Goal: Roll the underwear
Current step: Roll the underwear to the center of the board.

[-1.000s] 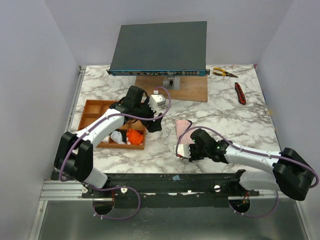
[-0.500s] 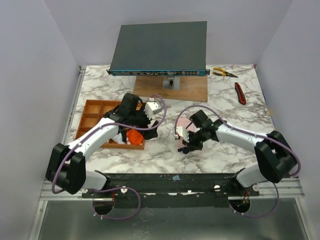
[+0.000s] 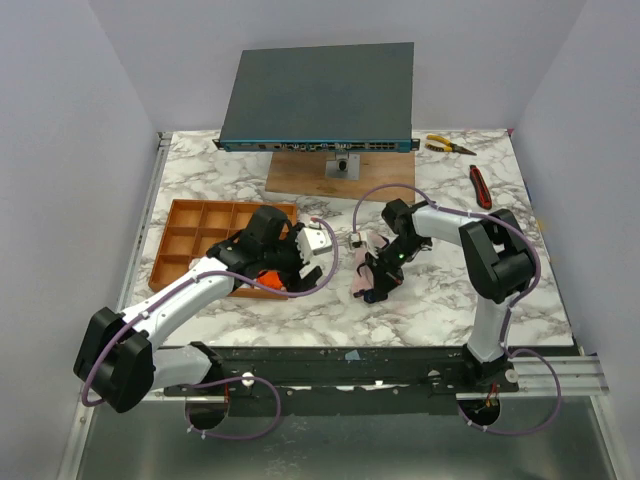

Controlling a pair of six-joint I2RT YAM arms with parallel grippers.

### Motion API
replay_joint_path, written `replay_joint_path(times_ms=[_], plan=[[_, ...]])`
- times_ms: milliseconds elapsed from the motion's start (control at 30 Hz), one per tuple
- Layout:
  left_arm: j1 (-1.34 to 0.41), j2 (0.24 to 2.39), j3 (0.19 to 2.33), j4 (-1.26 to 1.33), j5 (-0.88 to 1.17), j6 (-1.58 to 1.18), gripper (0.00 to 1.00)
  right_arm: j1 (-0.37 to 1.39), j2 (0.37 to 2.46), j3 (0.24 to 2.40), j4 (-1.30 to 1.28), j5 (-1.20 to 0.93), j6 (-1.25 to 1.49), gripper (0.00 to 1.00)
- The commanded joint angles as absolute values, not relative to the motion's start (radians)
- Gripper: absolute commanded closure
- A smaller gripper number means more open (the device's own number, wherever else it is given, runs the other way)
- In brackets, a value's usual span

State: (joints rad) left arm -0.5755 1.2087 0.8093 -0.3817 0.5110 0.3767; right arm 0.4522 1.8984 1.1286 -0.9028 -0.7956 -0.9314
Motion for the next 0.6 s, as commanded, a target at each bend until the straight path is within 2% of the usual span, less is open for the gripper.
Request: replay_joint_path(times_ms=[0,333,567], plan=[[-0.673,1.234,0.828,-0.359,0.435,0.446,0.16,0.439,1.989,1.174,-1.065,-0.879,-0.997,0.99],[-0.909,1.319,0.811,-0.222,0.256,0.474,0.17,0.411,2.12,1.247,-1.162,-0.938,-0.958,0.99],[-1.051,1.385,0.793,-0.118,0.177,0.517,0.23,0.397,2.18,1.277,-1.172,-0.934,-0.921,0.99]])
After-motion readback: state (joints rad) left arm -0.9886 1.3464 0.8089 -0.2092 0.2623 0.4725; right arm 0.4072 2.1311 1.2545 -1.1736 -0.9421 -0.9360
